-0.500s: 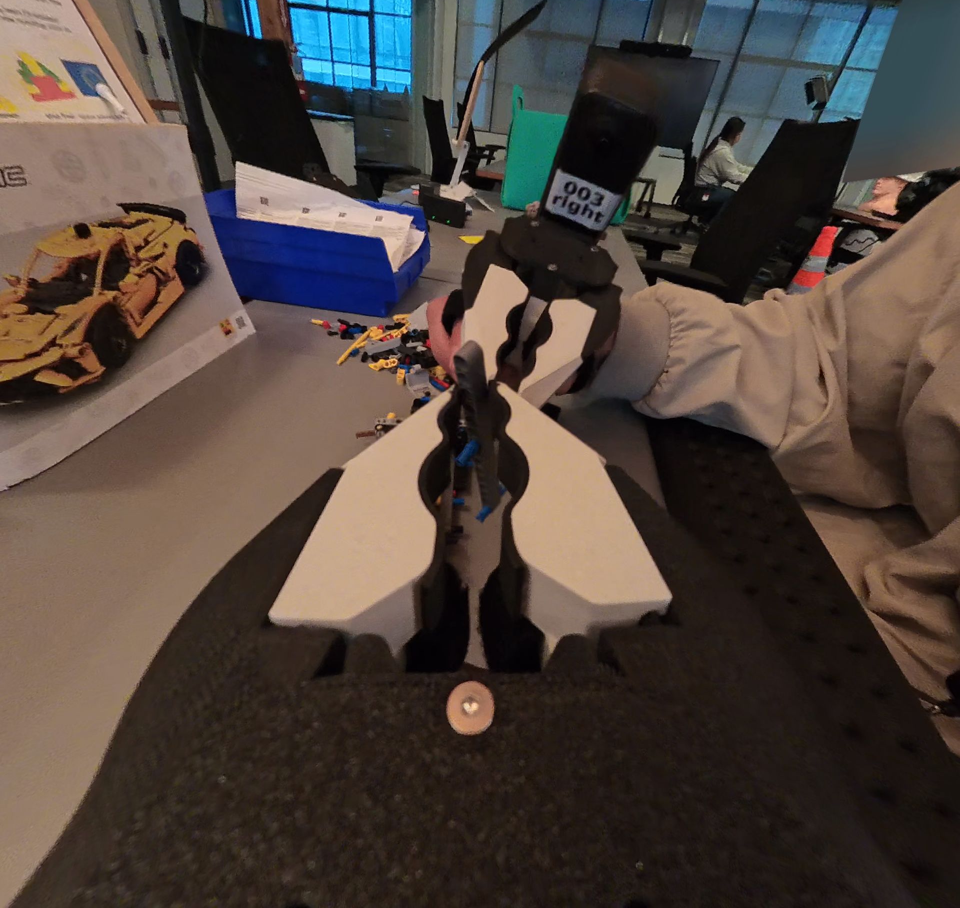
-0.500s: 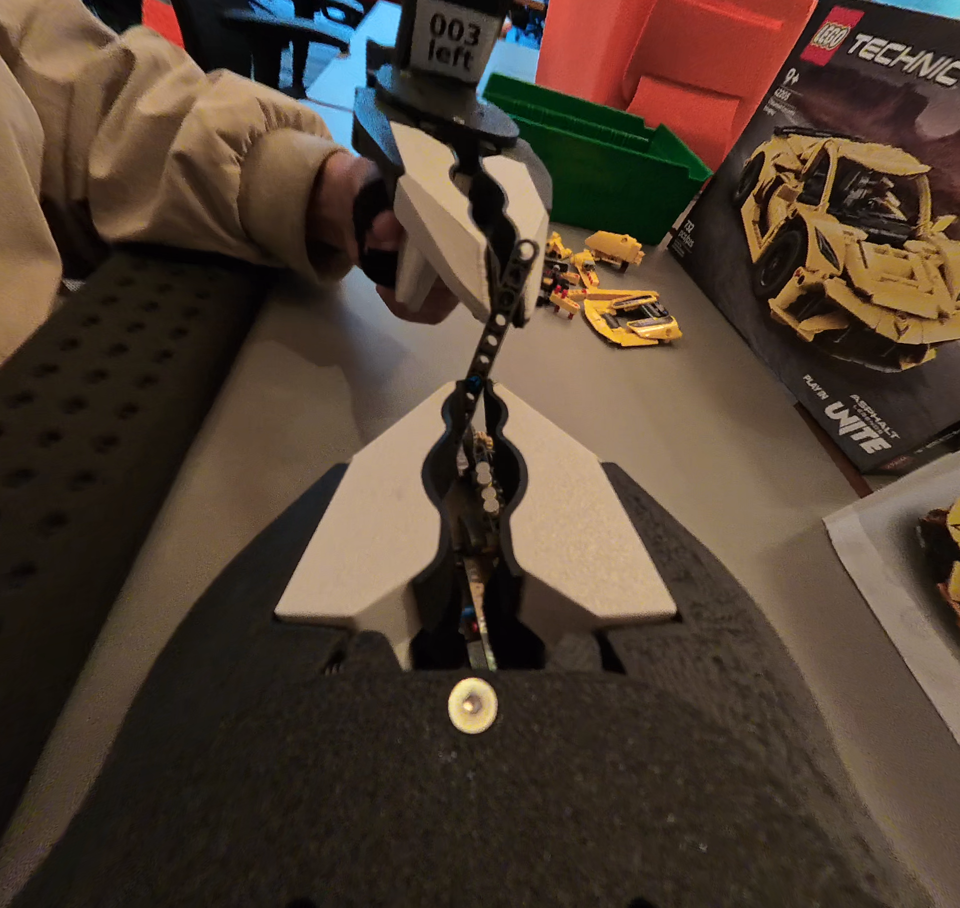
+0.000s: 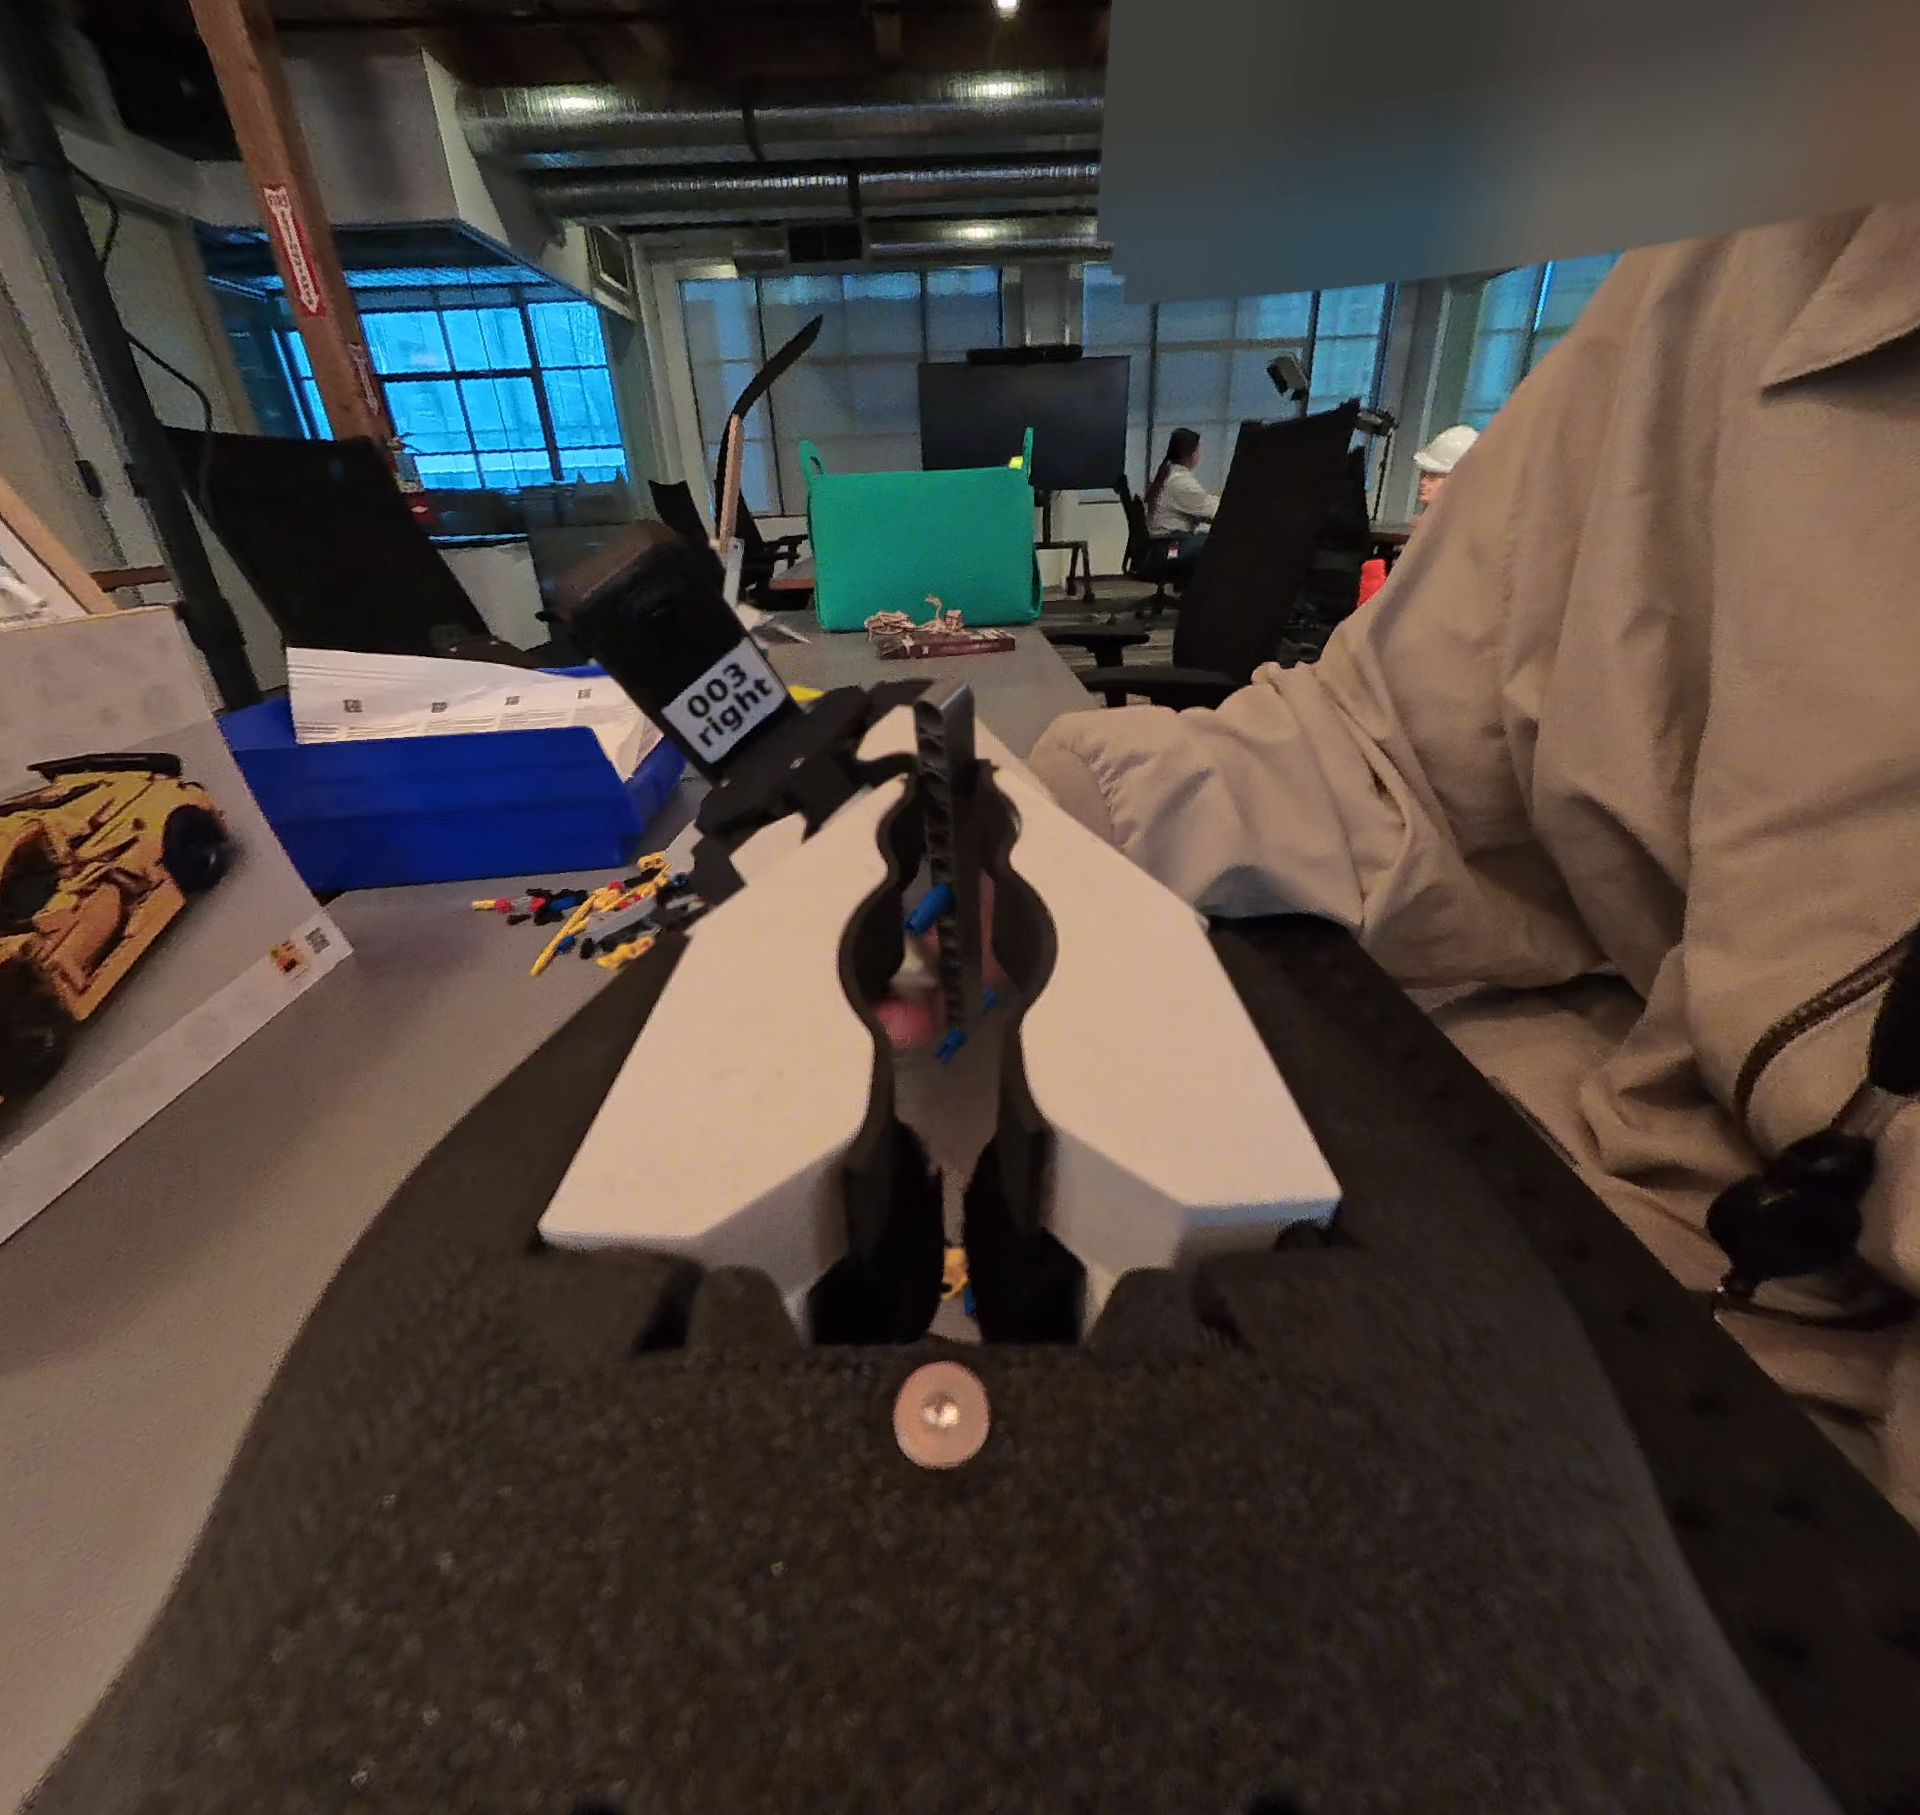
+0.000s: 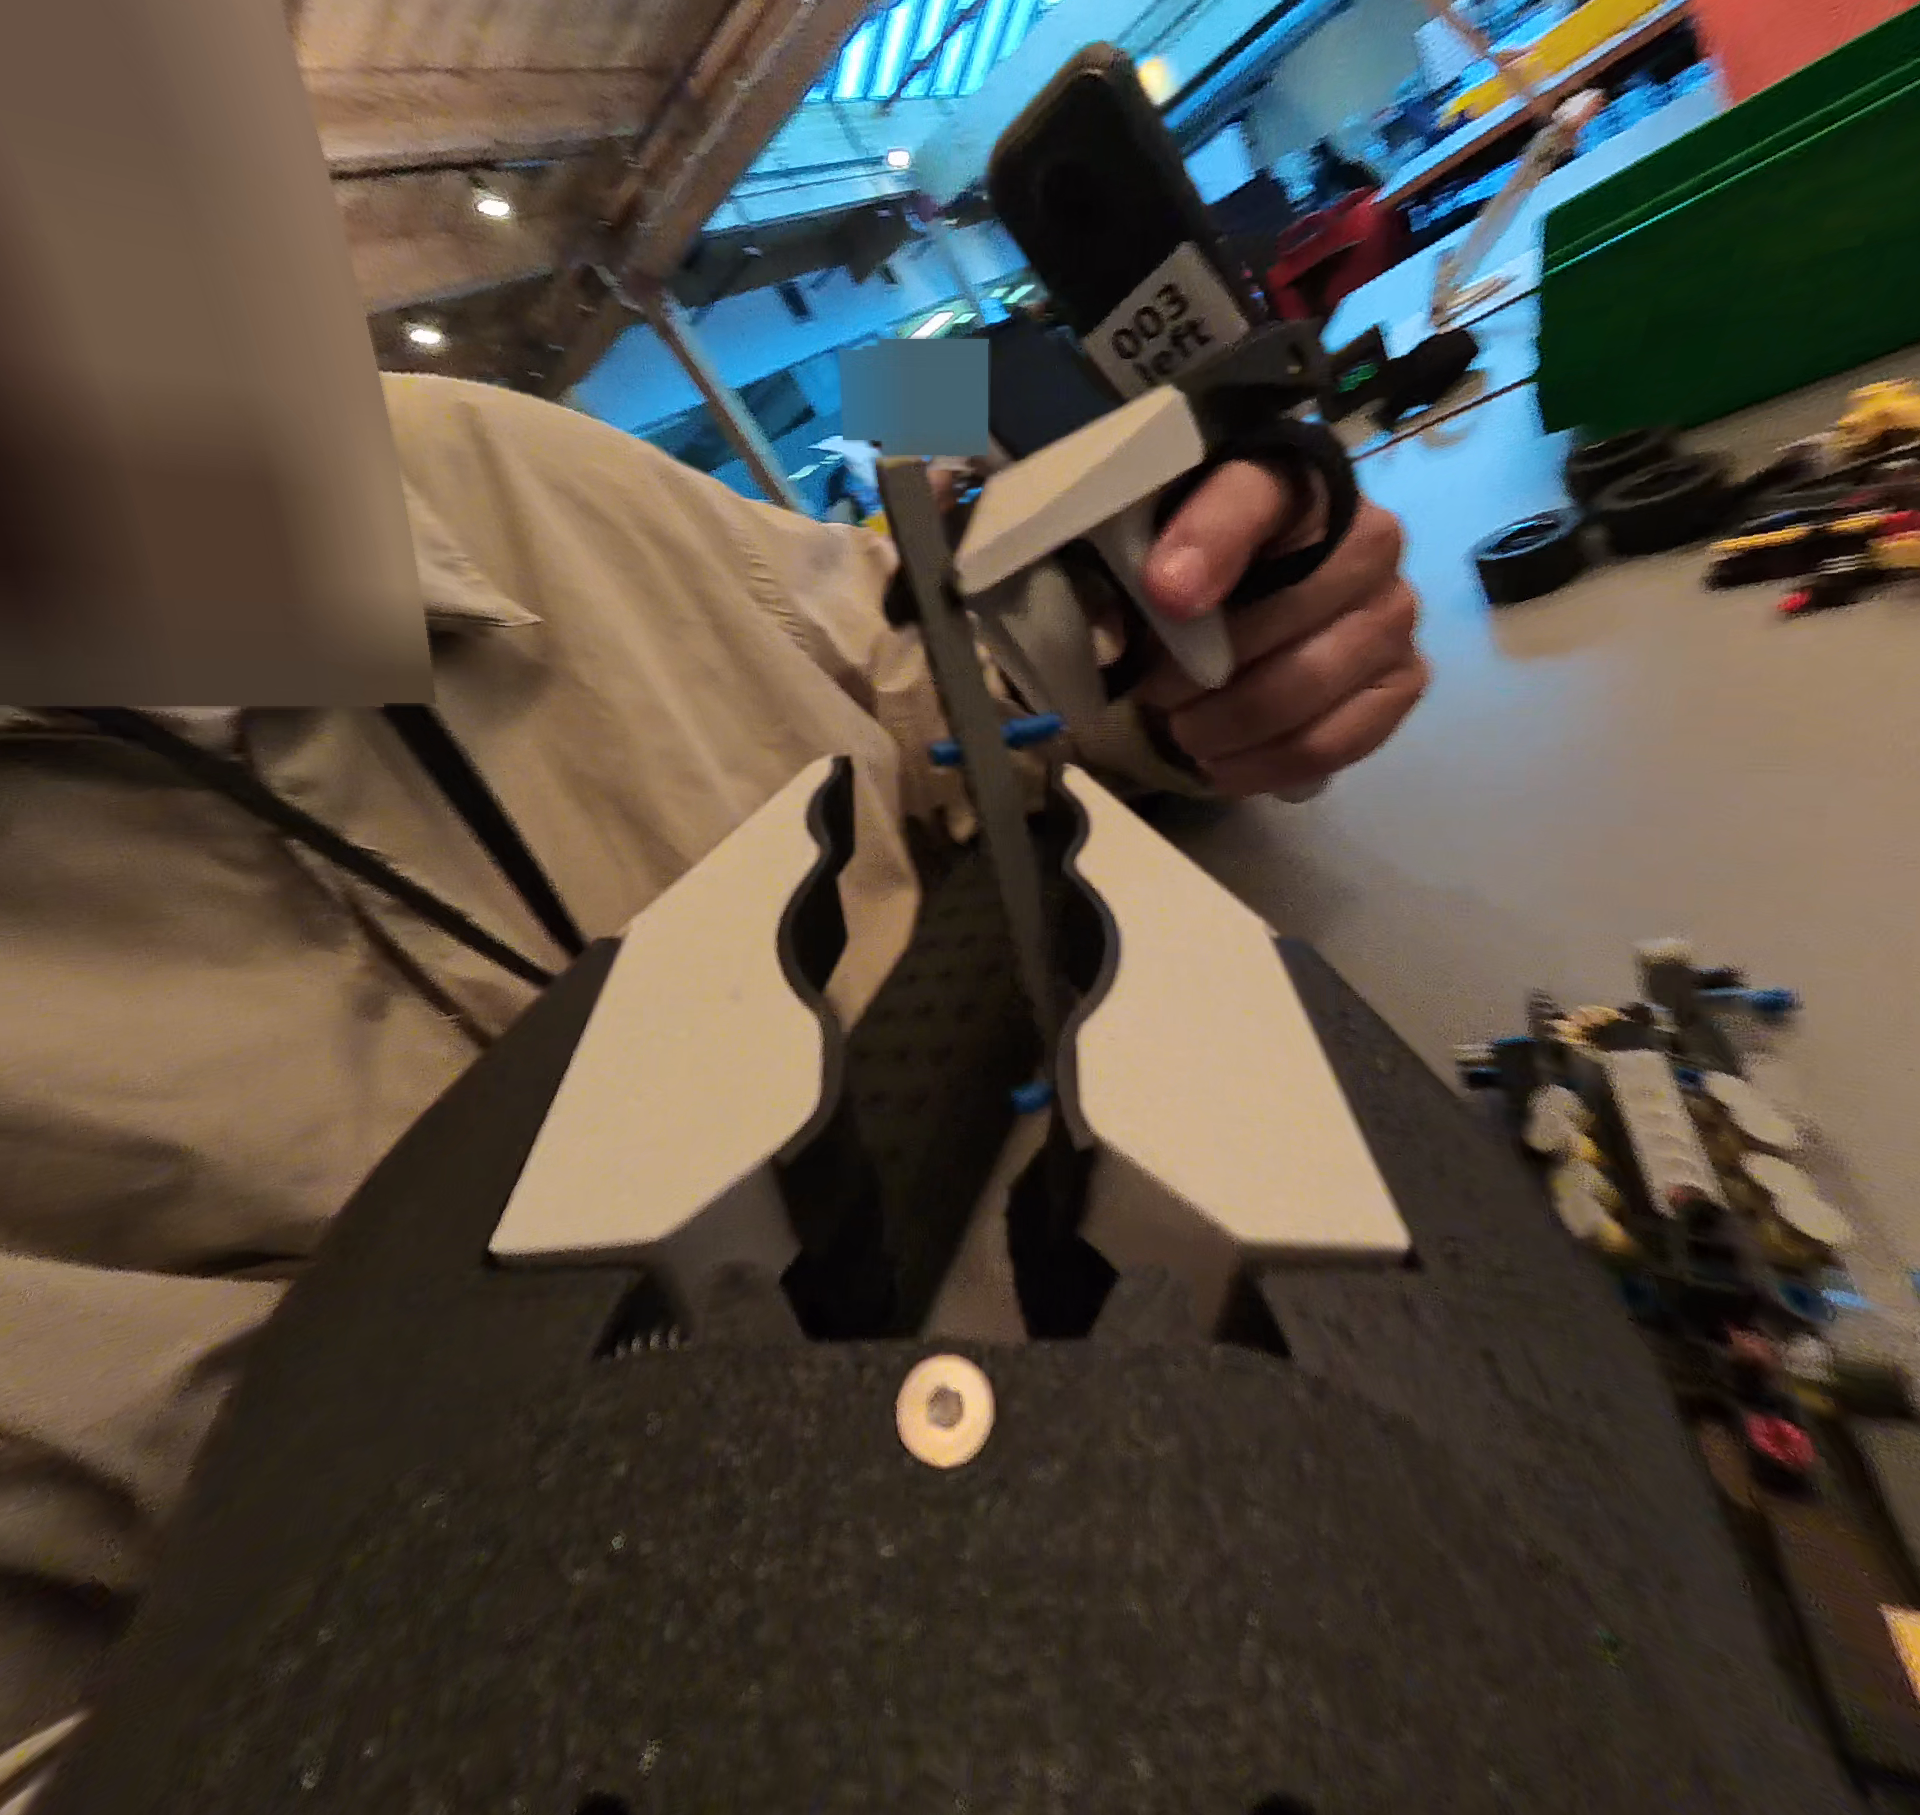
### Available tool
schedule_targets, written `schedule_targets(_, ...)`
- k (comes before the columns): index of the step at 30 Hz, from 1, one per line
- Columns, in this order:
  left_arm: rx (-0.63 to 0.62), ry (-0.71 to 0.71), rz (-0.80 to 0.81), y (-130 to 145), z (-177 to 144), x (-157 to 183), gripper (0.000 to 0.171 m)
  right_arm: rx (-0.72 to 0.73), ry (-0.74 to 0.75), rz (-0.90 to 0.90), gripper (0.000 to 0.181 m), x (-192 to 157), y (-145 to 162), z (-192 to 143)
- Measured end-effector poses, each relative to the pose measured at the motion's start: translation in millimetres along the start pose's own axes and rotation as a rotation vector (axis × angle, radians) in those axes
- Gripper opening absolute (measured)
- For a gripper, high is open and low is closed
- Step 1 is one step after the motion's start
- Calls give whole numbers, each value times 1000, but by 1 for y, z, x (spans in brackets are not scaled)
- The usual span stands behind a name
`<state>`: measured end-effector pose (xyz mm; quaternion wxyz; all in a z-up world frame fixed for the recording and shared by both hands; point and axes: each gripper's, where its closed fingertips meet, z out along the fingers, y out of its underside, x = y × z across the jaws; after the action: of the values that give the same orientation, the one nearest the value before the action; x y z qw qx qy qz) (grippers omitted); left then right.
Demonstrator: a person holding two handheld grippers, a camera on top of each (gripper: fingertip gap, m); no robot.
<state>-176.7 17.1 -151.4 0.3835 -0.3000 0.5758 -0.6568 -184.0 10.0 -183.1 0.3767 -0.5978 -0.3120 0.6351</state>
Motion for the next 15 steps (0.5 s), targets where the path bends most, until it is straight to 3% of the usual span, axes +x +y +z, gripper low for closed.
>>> schedule_targets(6,2,31,23,2,4,9,9,-38,-32,47,16,-4,6,2)
schedule_targets(9,12,21,1,1,3,5,10,-38,-15,1,14,-2,4,2)
schedule_targets(11,-22,-31,-44,6,0,-7,10,-53,86,-75,13,10,1,-2)
schedule_targets(15,-185,-179,17,30,-1,-31,10,-210,459,-347,12,45,6,-22)
